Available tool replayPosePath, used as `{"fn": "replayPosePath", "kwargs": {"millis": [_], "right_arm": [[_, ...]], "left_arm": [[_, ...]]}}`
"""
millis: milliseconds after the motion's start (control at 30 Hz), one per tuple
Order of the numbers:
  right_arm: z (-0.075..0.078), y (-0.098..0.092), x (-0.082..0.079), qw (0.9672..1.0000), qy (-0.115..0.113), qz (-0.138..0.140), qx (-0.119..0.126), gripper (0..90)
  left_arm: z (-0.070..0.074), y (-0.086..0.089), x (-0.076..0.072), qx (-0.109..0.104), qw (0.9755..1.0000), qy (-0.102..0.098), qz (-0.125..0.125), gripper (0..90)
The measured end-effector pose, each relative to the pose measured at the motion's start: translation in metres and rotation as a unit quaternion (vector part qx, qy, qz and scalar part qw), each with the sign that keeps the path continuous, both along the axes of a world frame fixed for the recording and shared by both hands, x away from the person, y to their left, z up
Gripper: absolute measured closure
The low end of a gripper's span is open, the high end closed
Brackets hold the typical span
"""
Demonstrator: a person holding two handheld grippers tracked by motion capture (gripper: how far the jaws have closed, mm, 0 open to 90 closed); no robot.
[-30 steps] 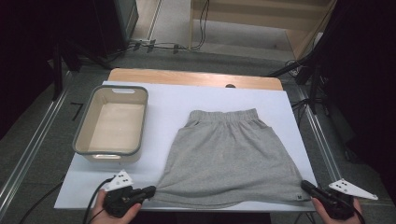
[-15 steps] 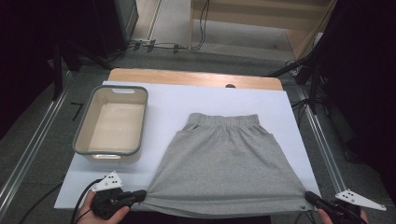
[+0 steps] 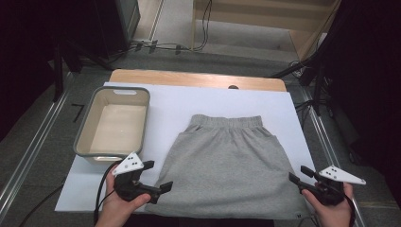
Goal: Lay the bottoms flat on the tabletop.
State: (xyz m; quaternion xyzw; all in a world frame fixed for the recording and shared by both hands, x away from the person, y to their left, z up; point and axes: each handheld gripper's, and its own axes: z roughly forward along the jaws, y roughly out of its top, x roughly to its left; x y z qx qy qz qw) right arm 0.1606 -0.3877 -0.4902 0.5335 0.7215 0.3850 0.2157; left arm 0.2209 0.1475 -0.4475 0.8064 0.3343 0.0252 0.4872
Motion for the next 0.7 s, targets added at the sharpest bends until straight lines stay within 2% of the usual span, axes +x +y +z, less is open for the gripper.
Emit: {"fn": "replayPosePath", "kwargs": {"millis": [100,300,400,500,600,700], "right_arm": [[0.006,0.002,0.022,1.0,-0.003,0.003,0.003,36.5],[0.014,0.003,0.067,0.9999,-0.005,0.006,0.011,35.9],[0.017,0.006,0.088,0.9998,-0.002,0.018,0.009,36.2],[0.019,0.01,0.109,0.9995,0.004,0.027,0.015,37.9],[0.018,0.013,0.128,0.9995,0.01,0.028,0.012,40.6],[0.017,0.015,0.148,0.9995,0.018,0.024,0.008,43.5]], "left_arm": [[0.006,-0.018,0.016,-0.01,0.9998,-0.009,-0.016,0.0],[0.013,-0.051,0.053,0.001,0.9995,-0.015,-0.027,0.0],[0.017,-0.064,0.075,0.003,0.9996,-0.016,-0.025,0.0],[0.015,-0.074,0.098,0.011,0.9998,-0.008,-0.017,0.0],[0.009,-0.082,0.121,0.016,0.9999,-0.002,-0.002,1.3],[-0.001,-0.087,0.143,0.027,0.9995,0.014,0.009,5.6]]}}
